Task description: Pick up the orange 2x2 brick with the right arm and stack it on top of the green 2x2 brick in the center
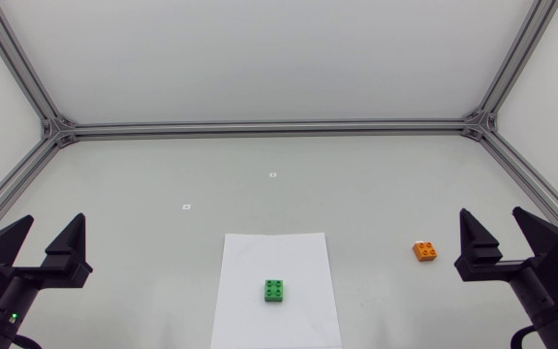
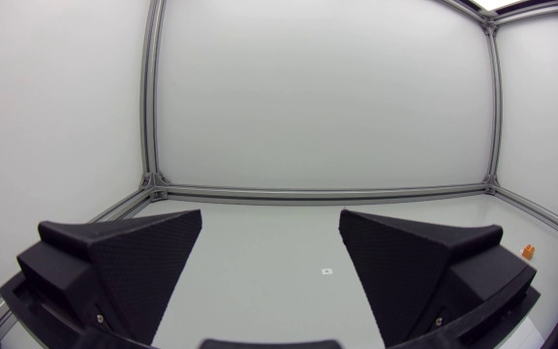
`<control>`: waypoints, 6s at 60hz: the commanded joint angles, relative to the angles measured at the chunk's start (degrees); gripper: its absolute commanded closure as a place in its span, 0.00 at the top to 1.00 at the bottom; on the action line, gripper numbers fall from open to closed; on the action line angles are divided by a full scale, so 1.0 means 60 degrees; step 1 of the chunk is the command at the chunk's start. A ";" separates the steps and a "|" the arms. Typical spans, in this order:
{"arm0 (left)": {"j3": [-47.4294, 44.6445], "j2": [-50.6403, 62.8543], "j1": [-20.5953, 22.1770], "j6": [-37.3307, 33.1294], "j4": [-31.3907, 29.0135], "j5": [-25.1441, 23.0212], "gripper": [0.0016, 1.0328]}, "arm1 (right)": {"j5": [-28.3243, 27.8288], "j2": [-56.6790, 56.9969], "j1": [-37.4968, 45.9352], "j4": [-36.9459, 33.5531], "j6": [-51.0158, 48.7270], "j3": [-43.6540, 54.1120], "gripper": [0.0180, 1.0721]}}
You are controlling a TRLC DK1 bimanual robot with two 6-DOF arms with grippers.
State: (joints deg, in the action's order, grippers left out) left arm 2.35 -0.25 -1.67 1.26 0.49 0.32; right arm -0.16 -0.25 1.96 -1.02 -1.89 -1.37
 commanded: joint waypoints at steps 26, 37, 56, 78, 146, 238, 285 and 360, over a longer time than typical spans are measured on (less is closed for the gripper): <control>-0.0392 -0.0075 -0.0029 -0.0122 -0.0141 -0.0038 0.96 | -0.0061 0.0115 -0.0033 0.0125 -0.0373 0.0154 0.96; -0.0392 -0.0075 -0.0029 -0.0122 -0.0126 -0.0038 0.96 | -0.0061 0.0086 -0.0092 -0.0314 -0.0549 -0.0534 0.96; -0.0392 -0.0075 -0.0029 -0.0122 -0.0126 -0.0038 0.96 | -0.0046 -0.0969 -0.0077 -0.0431 -0.0491 -0.2087 0.96; -0.0392 -0.0075 -0.0029 -0.0122 -0.0126 -0.0038 0.96 | -0.0266 -0.3972 -0.0106 -0.1706 -0.0227 -0.4431 0.96; -0.0392 -0.0075 -0.0029 -0.0122 -0.0141 -0.0038 0.96 | -0.1438 -1.2526 0.0860 -0.8180 -0.0036 -0.9587 0.96; -0.0392 -0.0075 -0.0029 -0.0122 -0.0141 -0.0053 0.96 | -0.0324 -1.6628 0.0201 -0.6847 -0.0813 -0.8854 0.84; -0.0392 -0.0075 -0.0029 -0.0122 -0.0141 -0.0038 0.96 | -0.0163 -1.6818 0.0157 -0.6598 -0.0842 -0.8898 0.64; -0.0392 -0.0075 -0.0029 -0.0122 -0.0141 -0.0038 0.96 | -0.0031 -1.5661 -0.0429 -0.6979 -0.1384 -0.8840 0.31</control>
State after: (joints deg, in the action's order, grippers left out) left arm 2.35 -0.25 -1.67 1.26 0.49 0.32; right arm -0.78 -97.41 0.93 -41.30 -8.62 -55.16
